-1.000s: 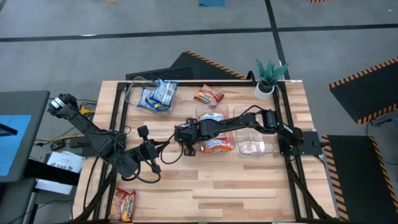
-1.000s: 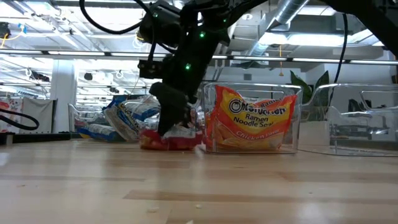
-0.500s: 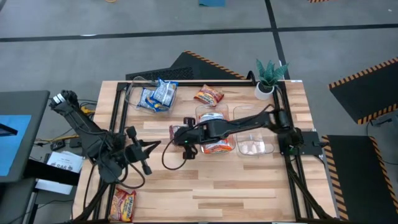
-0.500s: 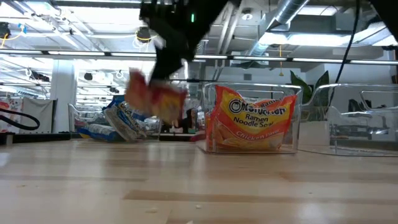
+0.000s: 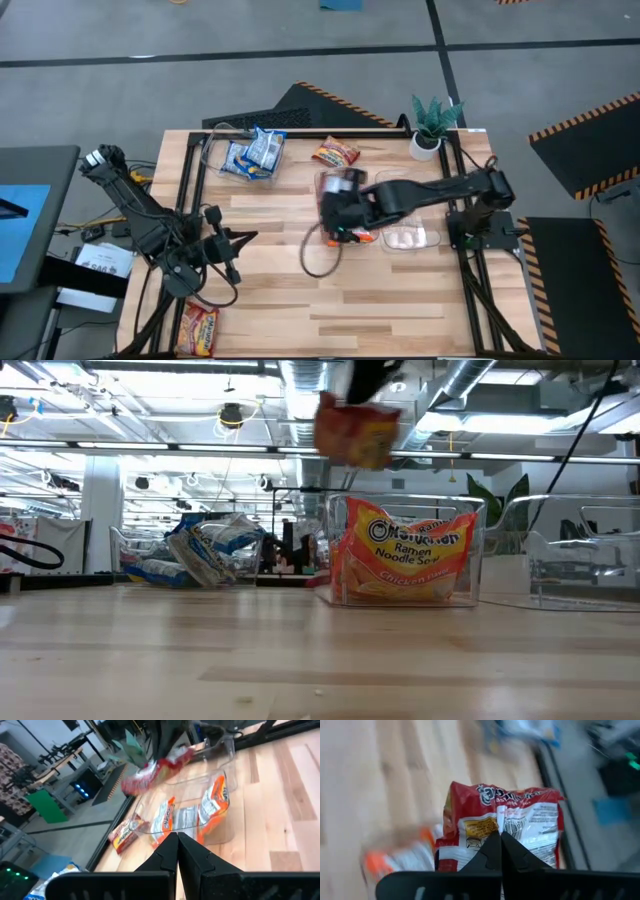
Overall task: Sort Maruchan noodles
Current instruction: Put the middle left red noodle pack into the bottom right transparent bin
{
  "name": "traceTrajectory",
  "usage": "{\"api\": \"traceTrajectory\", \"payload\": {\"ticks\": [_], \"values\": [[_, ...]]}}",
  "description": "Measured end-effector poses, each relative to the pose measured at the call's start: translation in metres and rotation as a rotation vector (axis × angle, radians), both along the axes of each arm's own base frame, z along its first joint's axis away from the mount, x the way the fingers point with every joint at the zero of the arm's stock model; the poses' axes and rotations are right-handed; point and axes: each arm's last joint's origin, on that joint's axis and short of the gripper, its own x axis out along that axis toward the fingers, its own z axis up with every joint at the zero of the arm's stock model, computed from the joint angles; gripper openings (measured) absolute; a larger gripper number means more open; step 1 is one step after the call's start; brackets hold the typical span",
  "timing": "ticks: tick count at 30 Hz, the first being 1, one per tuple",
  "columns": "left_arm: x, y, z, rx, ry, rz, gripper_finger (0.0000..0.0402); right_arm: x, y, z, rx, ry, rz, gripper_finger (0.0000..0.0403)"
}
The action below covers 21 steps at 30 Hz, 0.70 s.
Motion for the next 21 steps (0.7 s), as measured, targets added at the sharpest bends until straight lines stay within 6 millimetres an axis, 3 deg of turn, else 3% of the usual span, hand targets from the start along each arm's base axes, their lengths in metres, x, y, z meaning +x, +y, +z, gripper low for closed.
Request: {"api": "traceTrajectory", "payload": {"ticks": [3, 7, 13, 17, 21], "values": [[0.0, 0.0, 0.001, -0.005, -0.006, 0.002, 0.0, -0.029, 0.009, -0.004, -0.039, 0.046, -0.102, 0.0007], [0.0, 0.0, 0.001, -0.003, -0.009, 0.007, 0.0, -0.076, 0.015, -0.024, -0.049, 0.061, -0.243, 0.0007], [0.001, 0.001, 0.002, -0.005, -0.022, 0.02, 0.0, -0.137, -0.002, -0.056, 0.012, -0.016, -0.441, 0.0007], [0.004, 0.002, 0.004, -0.022, -0.038, 0.031, 0.0, -0.158, -0.02, -0.069, 0.085, -0.033, -0.559, 0.0007], [0.005, 0.003, 0.003, -0.025, -0.035, 0.037, 0.0, -0.165, -0.031, -0.079, 0.121, -0.047, -0.623, 0.0012]]}}
